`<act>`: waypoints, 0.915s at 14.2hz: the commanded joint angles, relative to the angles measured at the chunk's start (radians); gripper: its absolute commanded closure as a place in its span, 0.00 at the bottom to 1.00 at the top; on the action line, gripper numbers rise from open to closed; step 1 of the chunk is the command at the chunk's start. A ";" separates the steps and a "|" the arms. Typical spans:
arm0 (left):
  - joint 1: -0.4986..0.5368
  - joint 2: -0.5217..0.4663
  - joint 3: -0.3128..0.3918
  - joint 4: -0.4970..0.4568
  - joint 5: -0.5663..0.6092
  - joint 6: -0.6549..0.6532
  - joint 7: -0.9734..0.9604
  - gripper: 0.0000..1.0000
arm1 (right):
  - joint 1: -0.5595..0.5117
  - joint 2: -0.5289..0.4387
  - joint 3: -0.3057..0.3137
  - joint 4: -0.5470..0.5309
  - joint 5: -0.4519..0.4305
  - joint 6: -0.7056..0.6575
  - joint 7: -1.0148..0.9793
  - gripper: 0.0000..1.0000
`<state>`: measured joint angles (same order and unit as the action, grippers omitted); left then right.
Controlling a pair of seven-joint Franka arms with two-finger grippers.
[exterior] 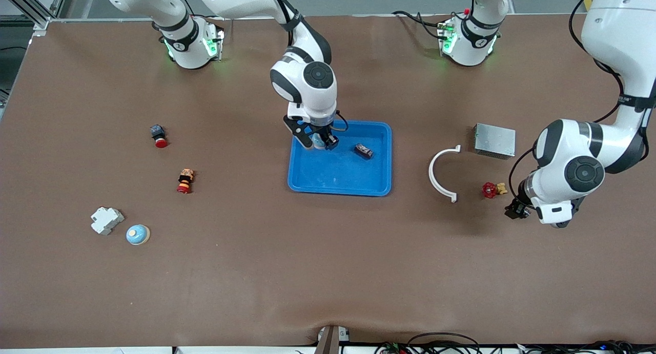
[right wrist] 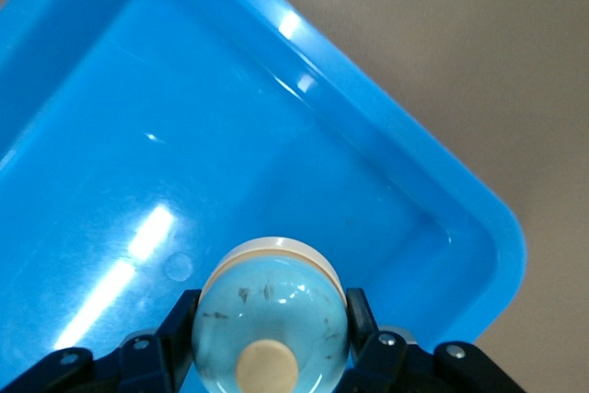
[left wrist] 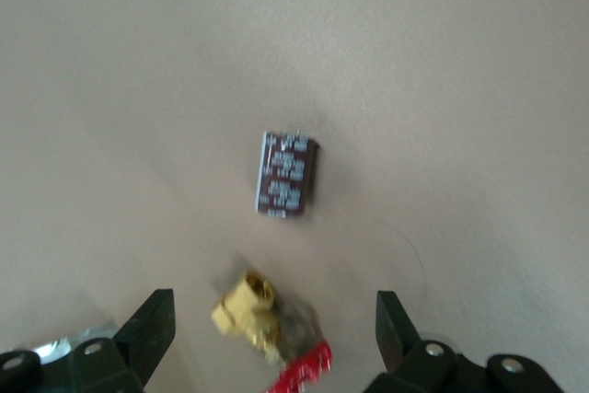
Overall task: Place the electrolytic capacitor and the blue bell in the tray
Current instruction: 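Set the bell in the tray while the left gripper grasps another capacitor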
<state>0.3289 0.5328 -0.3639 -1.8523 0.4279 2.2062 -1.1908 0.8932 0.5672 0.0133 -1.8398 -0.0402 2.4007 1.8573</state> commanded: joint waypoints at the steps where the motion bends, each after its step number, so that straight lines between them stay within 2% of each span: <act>1: 0.035 0.033 -0.014 -0.001 0.054 0.061 0.007 0.16 | 0.018 0.028 -0.013 0.025 -0.024 0.041 0.071 1.00; 5: 0.085 0.082 -0.012 -0.005 0.155 0.133 0.016 0.22 | 0.018 0.057 -0.013 0.027 -0.024 0.075 0.101 1.00; 7: 0.096 0.099 -0.012 -0.007 0.158 0.174 0.016 0.25 | 0.024 0.065 -0.013 0.027 -0.024 0.077 0.105 1.00; 9: 0.096 0.101 -0.012 -0.007 0.160 0.176 0.016 0.33 | 0.026 0.068 -0.013 0.027 -0.024 0.075 0.105 1.00; 10: 0.096 0.104 -0.012 -0.008 0.160 0.178 0.016 0.43 | 0.026 0.075 -0.013 0.027 -0.024 0.075 0.108 1.00; 11: 0.098 0.110 -0.012 -0.007 0.160 0.176 0.016 0.67 | 0.026 0.079 -0.013 0.027 -0.024 0.075 0.108 1.00; 12: 0.096 0.108 -0.012 -0.007 0.160 0.176 0.016 0.99 | 0.026 0.082 -0.013 0.027 -0.024 0.075 0.108 1.00; 13: 0.096 0.105 -0.013 -0.008 0.160 0.176 0.014 1.00 | 0.026 0.085 -0.013 0.027 -0.024 0.075 0.108 1.00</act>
<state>0.4153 0.6397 -0.3661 -1.8553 0.5645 2.3716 -1.1791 0.9045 0.6321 0.0101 -1.8369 -0.0415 2.4766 1.9333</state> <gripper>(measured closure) 0.476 0.322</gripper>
